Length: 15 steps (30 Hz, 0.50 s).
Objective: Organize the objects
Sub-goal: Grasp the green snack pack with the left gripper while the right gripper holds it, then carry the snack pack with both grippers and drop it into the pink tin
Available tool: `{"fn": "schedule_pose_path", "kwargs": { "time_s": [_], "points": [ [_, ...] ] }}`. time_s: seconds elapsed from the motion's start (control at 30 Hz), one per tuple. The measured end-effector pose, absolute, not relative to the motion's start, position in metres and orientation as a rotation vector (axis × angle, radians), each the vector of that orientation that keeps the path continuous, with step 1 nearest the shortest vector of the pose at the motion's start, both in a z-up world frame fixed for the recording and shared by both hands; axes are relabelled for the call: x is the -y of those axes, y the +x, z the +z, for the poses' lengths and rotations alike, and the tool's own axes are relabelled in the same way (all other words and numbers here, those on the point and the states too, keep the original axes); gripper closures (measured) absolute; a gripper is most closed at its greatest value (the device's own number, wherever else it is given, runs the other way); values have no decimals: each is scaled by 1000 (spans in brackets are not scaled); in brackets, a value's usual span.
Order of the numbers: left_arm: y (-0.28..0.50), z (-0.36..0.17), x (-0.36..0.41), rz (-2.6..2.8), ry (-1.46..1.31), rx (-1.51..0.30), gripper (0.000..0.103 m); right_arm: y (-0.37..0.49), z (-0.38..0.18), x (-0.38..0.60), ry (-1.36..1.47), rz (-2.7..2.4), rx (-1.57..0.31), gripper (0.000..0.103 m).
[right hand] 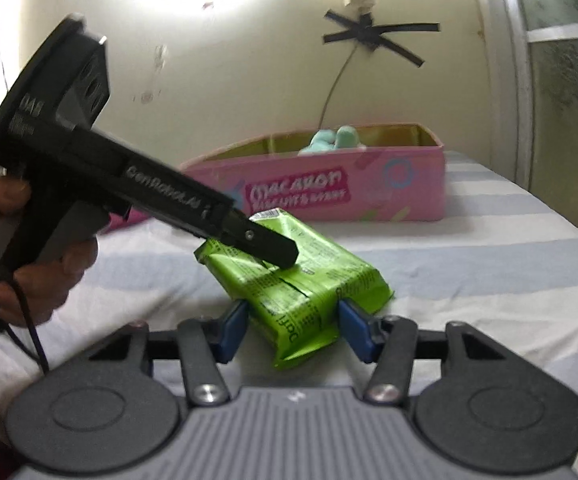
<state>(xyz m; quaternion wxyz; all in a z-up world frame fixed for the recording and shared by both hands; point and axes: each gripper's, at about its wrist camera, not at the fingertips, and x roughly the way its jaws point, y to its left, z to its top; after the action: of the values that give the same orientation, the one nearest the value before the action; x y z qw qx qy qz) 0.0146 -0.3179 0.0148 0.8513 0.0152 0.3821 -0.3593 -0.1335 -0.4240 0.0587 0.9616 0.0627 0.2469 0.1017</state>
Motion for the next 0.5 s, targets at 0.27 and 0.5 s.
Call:
{"fn": "schedule_pose_path", "kwargs": {
  "time_s": [0.27, 0.5],
  "points": [
    [54, 82, 312, -708, 11, -648, 54, -81, 116, 434, 90, 231, -345, 52],
    [103, 101, 294, -600, -15, -610, 54, -15, 133, 423, 61, 284, -318, 52]
  ]
}}
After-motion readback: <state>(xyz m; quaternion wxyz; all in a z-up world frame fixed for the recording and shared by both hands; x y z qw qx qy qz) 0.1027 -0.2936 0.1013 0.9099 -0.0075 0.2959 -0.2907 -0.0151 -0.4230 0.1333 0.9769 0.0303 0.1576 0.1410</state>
